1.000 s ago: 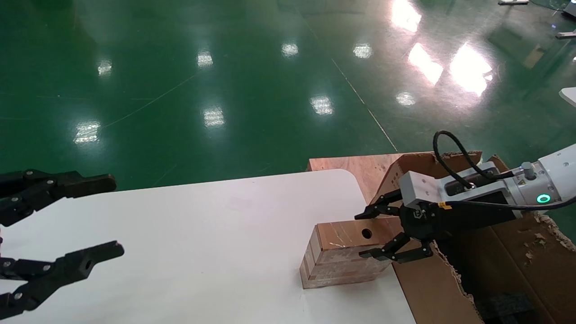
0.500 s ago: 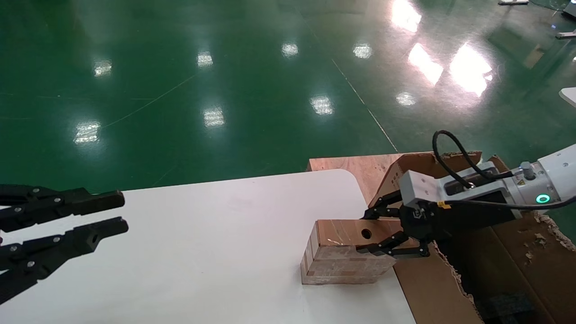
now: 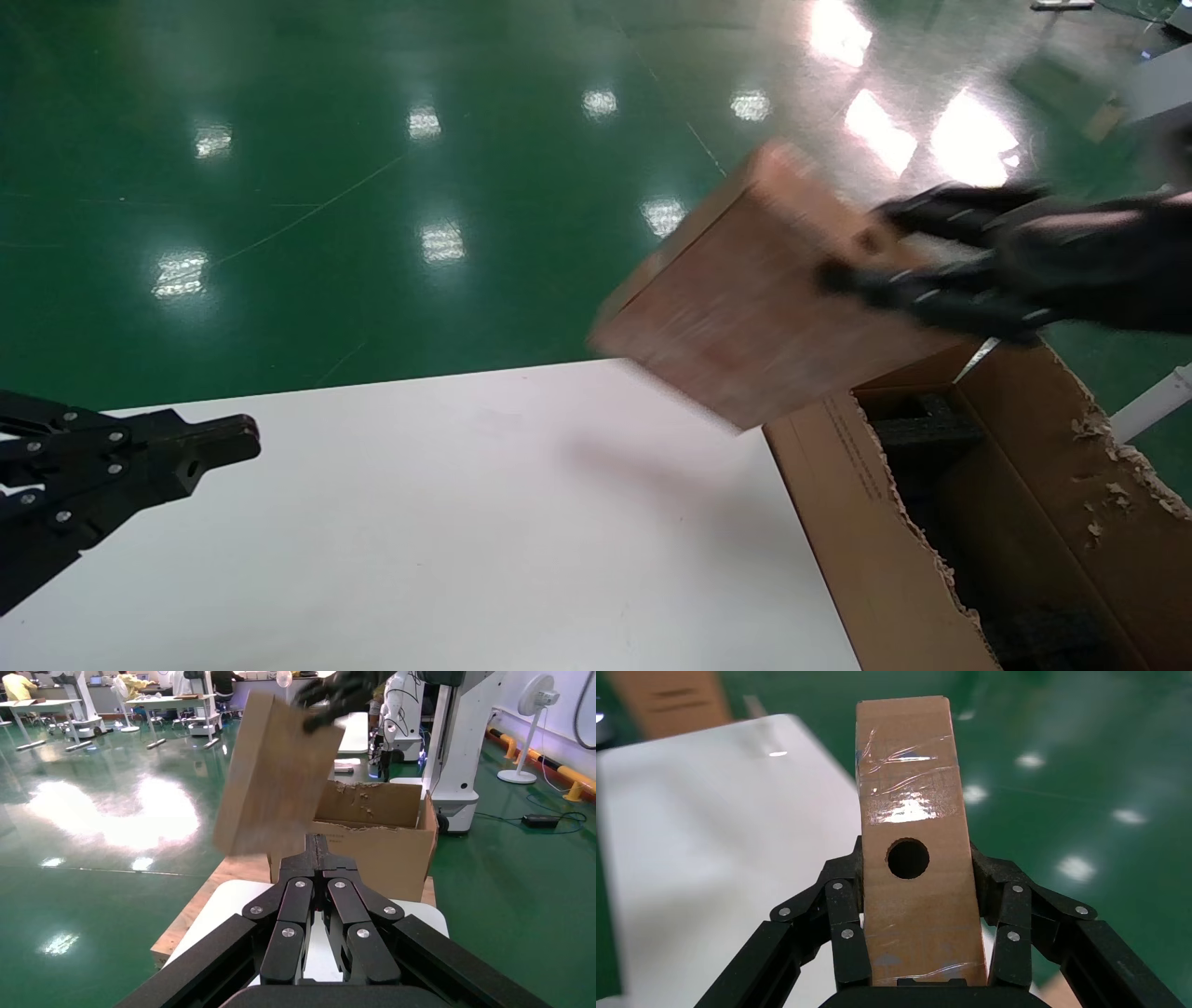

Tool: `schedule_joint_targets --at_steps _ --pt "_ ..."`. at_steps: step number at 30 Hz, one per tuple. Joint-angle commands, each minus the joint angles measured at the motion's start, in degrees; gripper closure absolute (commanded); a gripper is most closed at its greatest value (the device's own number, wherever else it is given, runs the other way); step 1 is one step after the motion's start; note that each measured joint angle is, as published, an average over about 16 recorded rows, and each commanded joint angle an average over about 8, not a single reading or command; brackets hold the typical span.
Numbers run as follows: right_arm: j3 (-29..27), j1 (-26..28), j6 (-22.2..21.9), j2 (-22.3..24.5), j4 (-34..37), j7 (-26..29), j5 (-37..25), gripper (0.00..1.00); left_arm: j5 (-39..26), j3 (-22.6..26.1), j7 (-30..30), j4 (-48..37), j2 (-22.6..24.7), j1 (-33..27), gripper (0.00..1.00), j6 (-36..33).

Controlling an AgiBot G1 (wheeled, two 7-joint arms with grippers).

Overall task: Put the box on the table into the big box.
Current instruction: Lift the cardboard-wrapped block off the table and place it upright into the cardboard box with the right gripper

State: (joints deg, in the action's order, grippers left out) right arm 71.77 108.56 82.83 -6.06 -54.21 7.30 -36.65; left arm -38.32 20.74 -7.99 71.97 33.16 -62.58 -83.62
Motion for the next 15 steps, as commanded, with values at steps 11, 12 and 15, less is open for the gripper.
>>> schedule_joint_targets --at_steps 11,12,15 --pt "0.0 4.2 -16.2 28.1 -22.0 12.5 -6.1 1.0 0.0 0.0 0.0 0.0 0.0 0.0 1.0 0.0" --pt "1.1 4.4 -17.3 29.3 -22.5 12.6 -6.2 1.0 0.0 0.0 0.0 0.0 0.0 0.0 1.0 0.0" --pt "5.9 5.9 -20.5 31.6 -22.4 11.9 -5.7 1.0 0.0 0.0 0.0 0.0 0.0 0.0 1.0 0.0"
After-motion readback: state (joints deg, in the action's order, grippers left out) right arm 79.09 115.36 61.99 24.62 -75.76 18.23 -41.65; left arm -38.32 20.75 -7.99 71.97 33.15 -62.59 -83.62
